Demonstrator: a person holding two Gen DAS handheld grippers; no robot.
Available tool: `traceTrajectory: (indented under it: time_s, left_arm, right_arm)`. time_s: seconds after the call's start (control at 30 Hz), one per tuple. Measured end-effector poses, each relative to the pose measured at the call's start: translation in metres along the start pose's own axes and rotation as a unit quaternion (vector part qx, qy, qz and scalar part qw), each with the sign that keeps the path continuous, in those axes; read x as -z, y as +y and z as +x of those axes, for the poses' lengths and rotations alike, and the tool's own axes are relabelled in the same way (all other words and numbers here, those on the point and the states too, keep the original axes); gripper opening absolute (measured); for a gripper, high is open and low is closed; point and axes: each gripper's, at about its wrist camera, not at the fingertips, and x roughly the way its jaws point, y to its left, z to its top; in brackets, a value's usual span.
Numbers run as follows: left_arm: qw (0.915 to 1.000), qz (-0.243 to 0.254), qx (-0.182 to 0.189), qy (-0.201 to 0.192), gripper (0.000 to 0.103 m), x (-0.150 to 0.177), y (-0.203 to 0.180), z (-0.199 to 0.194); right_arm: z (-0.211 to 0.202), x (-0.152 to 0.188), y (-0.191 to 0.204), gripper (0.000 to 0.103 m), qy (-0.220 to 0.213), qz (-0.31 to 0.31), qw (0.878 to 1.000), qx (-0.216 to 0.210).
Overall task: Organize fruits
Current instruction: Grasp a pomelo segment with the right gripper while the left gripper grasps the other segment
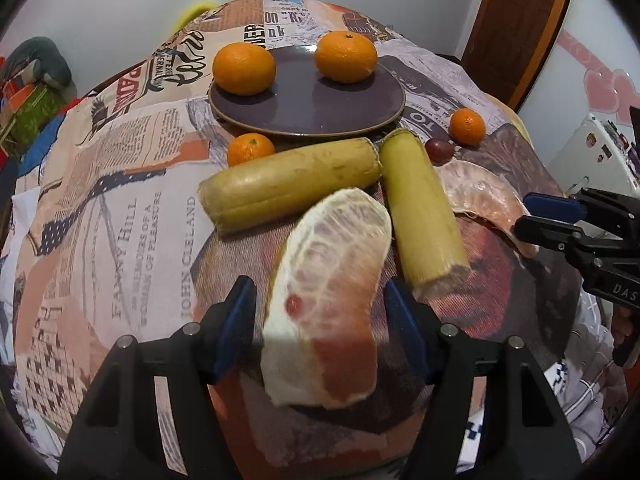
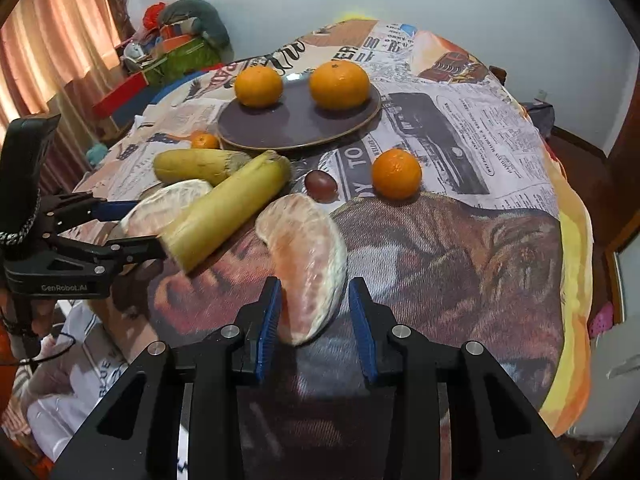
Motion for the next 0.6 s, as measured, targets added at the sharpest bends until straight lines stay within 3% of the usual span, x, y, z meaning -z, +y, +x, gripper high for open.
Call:
traceTrajectory:
  time_s: [0.43, 0.6]
  left_arm:
    - [0.9997, 0.013, 0.012, -0.014, 0.068, -0.012, -0.004, 0.015]
    - [0.9997, 0.015, 0.005, -0.020, 0.066, -0.011, -0.006, 0.015]
  right_arm:
    - [0.025, -0.009, 0.007, 0.048, -0.001, -0.022, 1.000, -0.002]
    - [0.027, -0.012, 0.008, 0.046, -0.011, -0.018, 1.000, 0.003]
